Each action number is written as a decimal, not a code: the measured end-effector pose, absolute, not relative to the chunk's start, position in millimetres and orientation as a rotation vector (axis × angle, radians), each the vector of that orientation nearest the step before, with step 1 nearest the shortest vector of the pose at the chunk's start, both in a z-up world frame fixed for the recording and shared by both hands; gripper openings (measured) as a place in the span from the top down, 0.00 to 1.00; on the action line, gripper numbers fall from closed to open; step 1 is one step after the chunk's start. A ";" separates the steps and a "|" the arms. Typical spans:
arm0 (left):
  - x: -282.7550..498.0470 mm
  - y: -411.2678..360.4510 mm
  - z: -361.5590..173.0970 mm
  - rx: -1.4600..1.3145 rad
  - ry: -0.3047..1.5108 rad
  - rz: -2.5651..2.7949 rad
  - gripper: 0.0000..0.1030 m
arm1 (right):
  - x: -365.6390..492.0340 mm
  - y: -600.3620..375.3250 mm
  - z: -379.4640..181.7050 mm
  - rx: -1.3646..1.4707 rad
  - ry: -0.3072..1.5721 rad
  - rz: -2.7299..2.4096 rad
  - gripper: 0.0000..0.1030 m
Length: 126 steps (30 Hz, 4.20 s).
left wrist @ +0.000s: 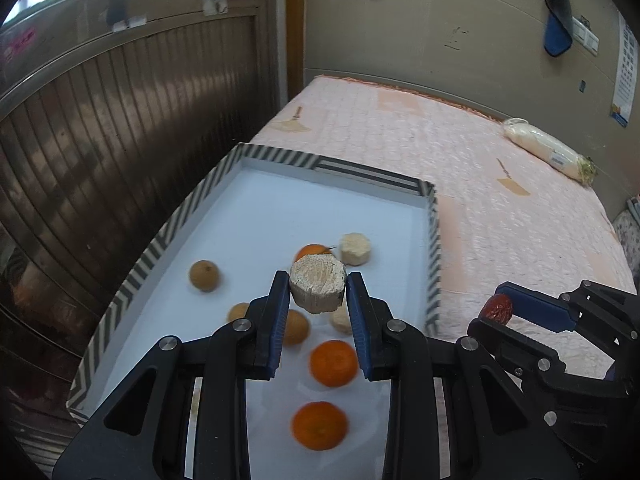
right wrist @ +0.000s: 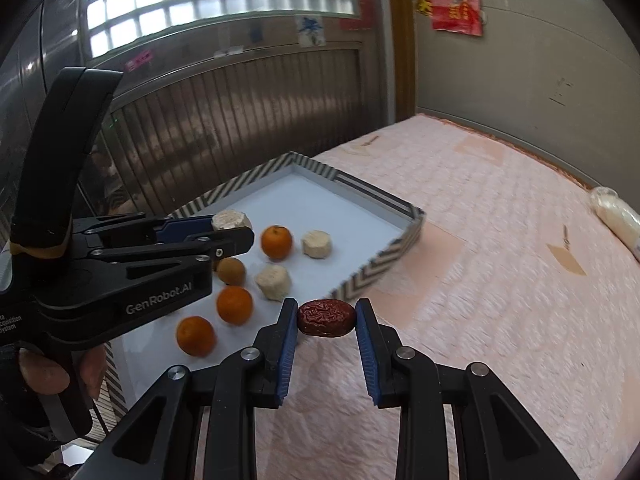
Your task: Organize fruits
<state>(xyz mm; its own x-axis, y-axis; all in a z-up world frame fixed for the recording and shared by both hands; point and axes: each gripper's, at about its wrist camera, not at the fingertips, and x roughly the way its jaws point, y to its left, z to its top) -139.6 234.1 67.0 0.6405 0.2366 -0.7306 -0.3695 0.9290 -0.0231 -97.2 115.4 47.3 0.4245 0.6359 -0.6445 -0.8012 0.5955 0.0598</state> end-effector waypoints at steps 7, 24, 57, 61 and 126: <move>-144.9 253.6 58.7 -0.199 0.824 0.374 0.73 | -102.9 144.2 43.9 -0.307 0.683 0.953 0.73; -136.7 277.9 41.5 -0.238 0.873 0.407 0.73 | -93.5 183.6 27.7 -0.333 0.724 0.992 0.73; -122.4 292.1 28.7 -0.296 0.939 0.414 0.56 | -50.8 209.4 10.9 -0.308 0.789 0.931 0.72; -125.0 290.7 30.7 -0.302 0.932 0.413 0.52 | -52.9 203.9 12.3 -0.291 0.788 0.931 0.72; -203.5 210.9 87.5 -0.135 0.642 0.497 0.51 | -134.6 110.2 54.8 -0.170 0.562 0.856 0.53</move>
<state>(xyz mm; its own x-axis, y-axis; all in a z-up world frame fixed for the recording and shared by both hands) -203.5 210.9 87.5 0.6884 0.4018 -0.6038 -0.4840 0.8746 0.0302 -134.6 110.2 54.8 0.5213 0.6663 -0.5331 -0.7539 0.6524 0.0782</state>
